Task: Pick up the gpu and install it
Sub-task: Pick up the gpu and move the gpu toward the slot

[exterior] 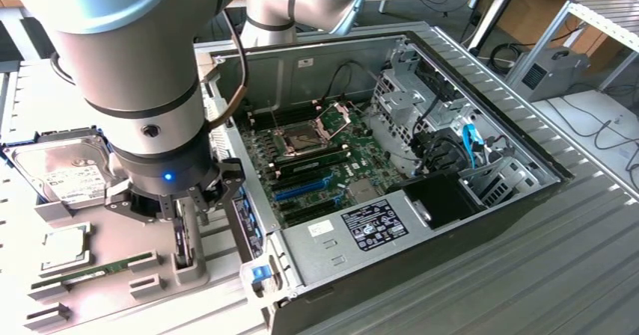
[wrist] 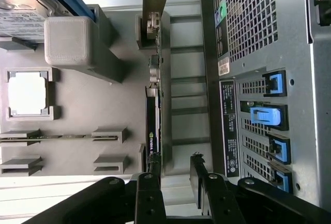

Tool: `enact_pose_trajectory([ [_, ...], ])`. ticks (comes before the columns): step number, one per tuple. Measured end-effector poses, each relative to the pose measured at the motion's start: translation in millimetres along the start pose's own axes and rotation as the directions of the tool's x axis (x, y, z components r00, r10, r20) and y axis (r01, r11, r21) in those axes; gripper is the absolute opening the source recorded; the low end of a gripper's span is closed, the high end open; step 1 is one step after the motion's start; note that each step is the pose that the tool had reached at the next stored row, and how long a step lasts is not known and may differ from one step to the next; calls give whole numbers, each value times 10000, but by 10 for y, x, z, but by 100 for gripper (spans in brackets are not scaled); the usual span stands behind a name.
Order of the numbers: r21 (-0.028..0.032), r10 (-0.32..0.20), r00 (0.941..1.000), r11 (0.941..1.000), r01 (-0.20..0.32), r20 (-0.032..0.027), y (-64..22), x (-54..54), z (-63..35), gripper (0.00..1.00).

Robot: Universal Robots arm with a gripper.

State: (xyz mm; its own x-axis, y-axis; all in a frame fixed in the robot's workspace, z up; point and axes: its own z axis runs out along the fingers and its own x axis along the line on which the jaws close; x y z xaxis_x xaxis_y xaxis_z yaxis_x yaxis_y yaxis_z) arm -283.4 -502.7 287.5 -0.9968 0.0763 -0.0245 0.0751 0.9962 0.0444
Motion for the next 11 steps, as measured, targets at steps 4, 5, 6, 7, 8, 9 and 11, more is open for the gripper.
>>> enact_pose_trajectory([
  [4, 1, 1, 10000, 10000, -1, 0, 7, 7, 20, 36],
  [5, 0, 0, 10000, 10000, 0, 1, 11, 9, 26, 36],
  [6, 1, 0, 10000, 10000, 0, -1, 18, 12, 29, 36],
  [7, 1, 0, 10000, 10000, 0, -1, 26, 14, 34, 36],
  [8, 0, 0, 10000, 10000, 0, 0, 37, 18, 39, 36],
  [9, 0, 0, 10000, 10000, 0, 0, 52, 22, 44, 36],
  [11, 0, 0, 10000, 10000, 0, 0, 81, 32, 53, 36],
])
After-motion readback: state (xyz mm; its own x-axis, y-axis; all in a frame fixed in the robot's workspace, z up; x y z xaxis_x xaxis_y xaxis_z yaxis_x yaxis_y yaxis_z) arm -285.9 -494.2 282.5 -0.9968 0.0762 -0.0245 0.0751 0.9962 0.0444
